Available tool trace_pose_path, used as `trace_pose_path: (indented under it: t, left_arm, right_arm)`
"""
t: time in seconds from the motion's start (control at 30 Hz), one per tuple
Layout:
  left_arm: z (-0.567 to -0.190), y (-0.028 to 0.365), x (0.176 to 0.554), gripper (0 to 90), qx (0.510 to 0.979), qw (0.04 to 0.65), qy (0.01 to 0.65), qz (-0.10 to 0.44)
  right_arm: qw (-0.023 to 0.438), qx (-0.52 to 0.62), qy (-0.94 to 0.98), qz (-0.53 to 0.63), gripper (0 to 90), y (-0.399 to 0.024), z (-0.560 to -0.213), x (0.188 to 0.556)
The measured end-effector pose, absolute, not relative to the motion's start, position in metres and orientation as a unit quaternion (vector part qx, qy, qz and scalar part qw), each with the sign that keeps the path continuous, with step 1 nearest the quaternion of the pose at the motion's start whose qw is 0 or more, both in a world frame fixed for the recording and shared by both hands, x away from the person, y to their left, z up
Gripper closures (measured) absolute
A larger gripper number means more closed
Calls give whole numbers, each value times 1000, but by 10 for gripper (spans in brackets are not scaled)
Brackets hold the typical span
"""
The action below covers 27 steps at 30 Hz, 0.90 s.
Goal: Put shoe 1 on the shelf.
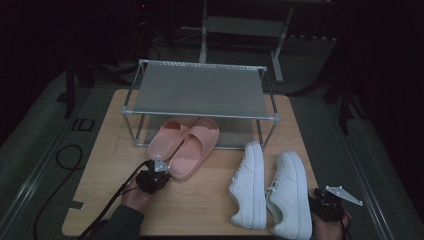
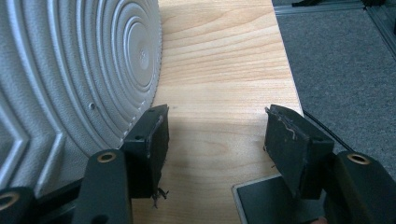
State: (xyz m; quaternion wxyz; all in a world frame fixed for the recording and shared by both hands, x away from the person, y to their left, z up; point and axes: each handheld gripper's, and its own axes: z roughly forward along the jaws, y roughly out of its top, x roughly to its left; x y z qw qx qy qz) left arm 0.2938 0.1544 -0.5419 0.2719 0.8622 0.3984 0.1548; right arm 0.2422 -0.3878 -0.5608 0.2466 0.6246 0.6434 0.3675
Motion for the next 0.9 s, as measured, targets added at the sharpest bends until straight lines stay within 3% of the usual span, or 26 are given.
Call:
trace_pose_path:
  t: [0.9]
  left_arm:
    - [-532, 93, 296, 890, 884, 306, 332, 126]
  right_arm:
    - [247, 625, 643, 368, 392, -388, -561, 242]
